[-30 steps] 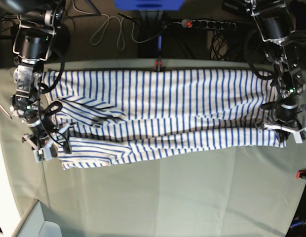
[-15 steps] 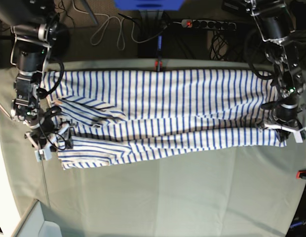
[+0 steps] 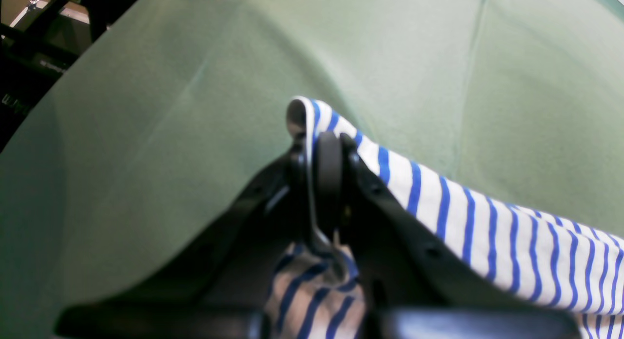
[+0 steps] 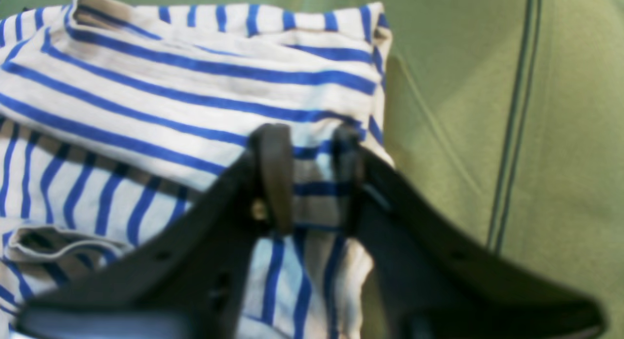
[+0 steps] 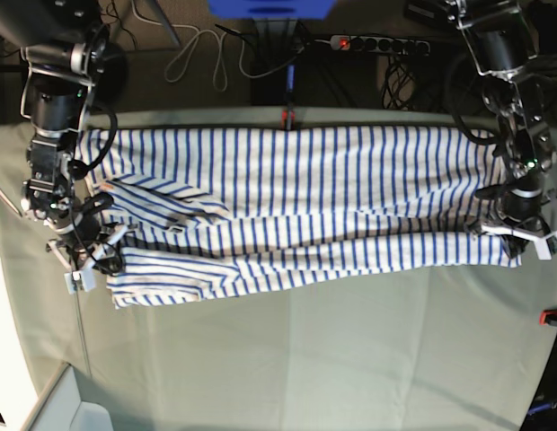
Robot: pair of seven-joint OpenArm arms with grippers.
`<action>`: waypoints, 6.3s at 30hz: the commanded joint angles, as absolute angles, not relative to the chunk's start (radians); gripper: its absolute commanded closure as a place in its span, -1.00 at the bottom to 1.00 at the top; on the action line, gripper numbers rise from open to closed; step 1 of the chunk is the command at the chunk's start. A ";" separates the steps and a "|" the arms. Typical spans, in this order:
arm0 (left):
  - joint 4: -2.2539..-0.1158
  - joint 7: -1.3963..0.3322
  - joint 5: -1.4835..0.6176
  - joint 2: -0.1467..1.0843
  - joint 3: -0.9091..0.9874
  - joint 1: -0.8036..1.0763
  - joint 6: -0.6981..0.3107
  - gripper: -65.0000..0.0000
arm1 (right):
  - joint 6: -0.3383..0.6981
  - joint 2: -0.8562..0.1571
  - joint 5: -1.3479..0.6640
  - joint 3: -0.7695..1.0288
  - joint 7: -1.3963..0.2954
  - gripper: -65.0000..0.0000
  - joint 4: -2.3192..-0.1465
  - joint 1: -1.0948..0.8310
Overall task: Layout the t-shirt on the table in an organized manner, then fold the t-shirt properly
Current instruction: 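Drag the held shirt ends with both grippers toward the robot, then hold the shirt end with the right gripper and adjust its grip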
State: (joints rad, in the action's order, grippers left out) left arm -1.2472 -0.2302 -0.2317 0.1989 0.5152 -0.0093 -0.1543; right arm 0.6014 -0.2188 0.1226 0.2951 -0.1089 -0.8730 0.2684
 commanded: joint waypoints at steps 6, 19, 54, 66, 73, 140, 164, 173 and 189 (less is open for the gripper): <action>-1.264 -0.202 -0.236 0.213 0.521 -0.027 -0.156 1.00 | 0.608 -0.231 0.105 0.302 -0.085 1.00 -0.889 0.286; -1.331 -0.202 -0.236 0.208 0.524 0.002 -0.156 1.00 | 0.616 -0.150 0.104 0.433 -0.088 1.00 -1.265 0.085; -1.379 -0.202 -0.236 0.208 0.587 0.137 -0.156 1.00 | 0.616 -0.108 0.008 0.513 -0.087 1.00 -1.438 -0.160; -1.368 -0.202 -0.234 0.162 0.588 0.194 -0.156 1.00 | 0.616 -0.108 0.008 0.513 -0.084 1.00 -1.437 -0.211; -1.334 -0.202 -0.234 0.151 0.585 0.205 -0.156 1.00 | 0.616 -0.111 0.008 0.512 -0.084 1.00 -1.435 -0.213; -1.279 -0.202 -0.236 0.153 0.588 0.196 -0.156 0.56 | 0.698 -0.084 0.013 0.484 0.035 0.76 -1.291 -0.217; -1.285 -0.202 -0.236 0.156 0.588 0.196 -0.156 0.56 | 0.698 -0.021 0.007 0.535 0.036 1.00 -1.550 -0.392; -1.288 -0.202 -0.236 0.159 0.588 0.196 -0.156 0.56 | 0.698 -0.022 0.008 0.539 0.041 1.00 -1.489 -0.395; -1.288 -0.202 -0.236 0.162 0.588 0.196 -0.156 0.56 | 0.698 -0.012 0.007 0.590 0.044 1.00 -1.492 -0.455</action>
